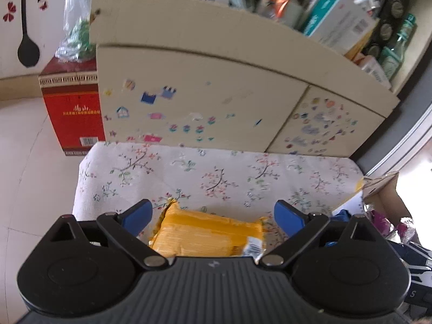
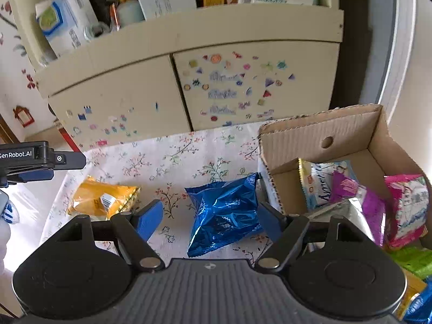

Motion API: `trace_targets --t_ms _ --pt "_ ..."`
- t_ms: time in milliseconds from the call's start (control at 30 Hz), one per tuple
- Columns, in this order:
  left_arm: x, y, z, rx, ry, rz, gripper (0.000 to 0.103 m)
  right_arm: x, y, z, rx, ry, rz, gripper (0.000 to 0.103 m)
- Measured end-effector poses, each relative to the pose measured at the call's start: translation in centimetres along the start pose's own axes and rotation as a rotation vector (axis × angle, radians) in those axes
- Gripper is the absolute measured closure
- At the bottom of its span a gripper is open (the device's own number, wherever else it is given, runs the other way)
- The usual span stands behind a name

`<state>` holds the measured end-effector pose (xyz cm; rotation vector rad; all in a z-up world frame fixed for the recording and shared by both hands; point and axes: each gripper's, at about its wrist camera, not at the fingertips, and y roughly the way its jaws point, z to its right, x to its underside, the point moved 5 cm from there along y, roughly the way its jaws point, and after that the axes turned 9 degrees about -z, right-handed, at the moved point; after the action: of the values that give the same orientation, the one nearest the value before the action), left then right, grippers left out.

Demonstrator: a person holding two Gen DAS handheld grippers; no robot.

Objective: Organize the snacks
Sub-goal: 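Move left tool to large yellow bag while right tool approaches blue foil bag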

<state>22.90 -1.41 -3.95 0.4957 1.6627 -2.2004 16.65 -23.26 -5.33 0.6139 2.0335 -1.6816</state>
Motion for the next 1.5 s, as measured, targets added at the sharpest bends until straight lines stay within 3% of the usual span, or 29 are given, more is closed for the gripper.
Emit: trace_targets --t_ms 167,400,567,700,900,1100,1233,1500 --pt "0.4 2.0 -0.6 0.025 -0.055 -0.045 0.007 -0.2 1.7 -0.7 0.006 -0.025 -0.03 0.021" --pt "0.8 4.0 -0.6 -0.028 -0.062 -0.058 0.007 0.3 3.2 -1.3 -0.001 -0.043 -0.07 0.02" --pt "0.7 5.0 -0.8 -0.049 -0.079 -0.062 0.007 0.9 3.6 -1.9 -0.103 -0.016 -0.129 0.02" --pt "0.8 5.4 -1.1 -0.074 -0.077 -0.064 0.006 1.0 3.1 -2.6 -0.134 -0.023 -0.134 0.02" --pt "0.9 5.5 -1.6 -0.093 -0.079 -0.07 0.005 0.1 2.2 -1.1 -0.048 0.087 -0.082 0.02" --pt "1.8 5.8 -1.7 -0.137 -0.006 -0.134 0.005 -0.3 2.5 0.4 0.024 0.163 -0.053 0.02" --pt "2.5 5.5 -1.9 -0.164 0.062 -0.156 0.005 -0.7 3.1 0.3 0.034 0.132 -0.038 0.02" --pt "2.0 4.6 -1.2 -0.078 0.066 -0.105 0.005 -0.6 5.3 -2.0 0.113 -0.047 -0.04 0.022"
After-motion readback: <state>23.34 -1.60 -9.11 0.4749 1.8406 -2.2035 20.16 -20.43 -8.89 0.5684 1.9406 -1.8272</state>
